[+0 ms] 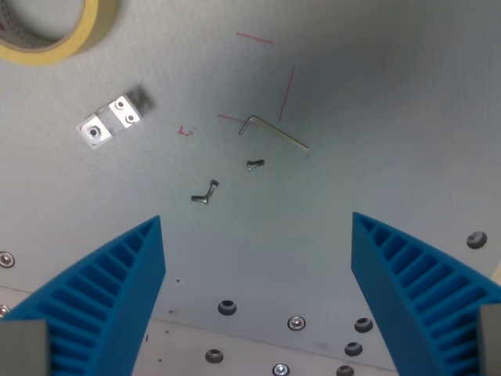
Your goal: Rotate around gripper negative z
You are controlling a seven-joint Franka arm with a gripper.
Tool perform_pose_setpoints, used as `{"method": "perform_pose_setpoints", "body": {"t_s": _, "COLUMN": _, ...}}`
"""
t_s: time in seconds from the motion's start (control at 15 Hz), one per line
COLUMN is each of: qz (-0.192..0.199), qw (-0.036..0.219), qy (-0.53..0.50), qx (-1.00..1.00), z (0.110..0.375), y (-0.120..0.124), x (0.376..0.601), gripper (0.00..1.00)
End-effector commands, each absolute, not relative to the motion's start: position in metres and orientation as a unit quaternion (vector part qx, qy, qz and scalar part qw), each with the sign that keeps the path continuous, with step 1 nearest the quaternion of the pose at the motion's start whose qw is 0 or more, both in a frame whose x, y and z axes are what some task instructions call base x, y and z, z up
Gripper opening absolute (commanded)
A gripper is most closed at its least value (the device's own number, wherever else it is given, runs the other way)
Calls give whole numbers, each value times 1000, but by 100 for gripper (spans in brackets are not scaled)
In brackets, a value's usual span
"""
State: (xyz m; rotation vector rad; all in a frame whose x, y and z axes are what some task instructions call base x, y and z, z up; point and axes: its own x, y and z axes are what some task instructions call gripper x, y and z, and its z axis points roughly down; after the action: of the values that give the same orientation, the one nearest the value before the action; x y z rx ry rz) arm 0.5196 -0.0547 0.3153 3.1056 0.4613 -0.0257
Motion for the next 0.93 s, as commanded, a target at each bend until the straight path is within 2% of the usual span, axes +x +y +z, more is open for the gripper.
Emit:
{"method": "perform_pose_setpoints", "body": {"t_s": 0.07, "qz": -6, "qw": 1, "qy": 153, "qx": 988, "z": 317, "y": -55, "x": 520, "gripper": 100}}
{"method": "perform_pose_setpoints", "body": {"t_s": 0.93, "qz": -6, "qw": 1, "qy": 238, "qx": 971, "z": 317, "y": -55, "x": 520, "gripper": 100}}
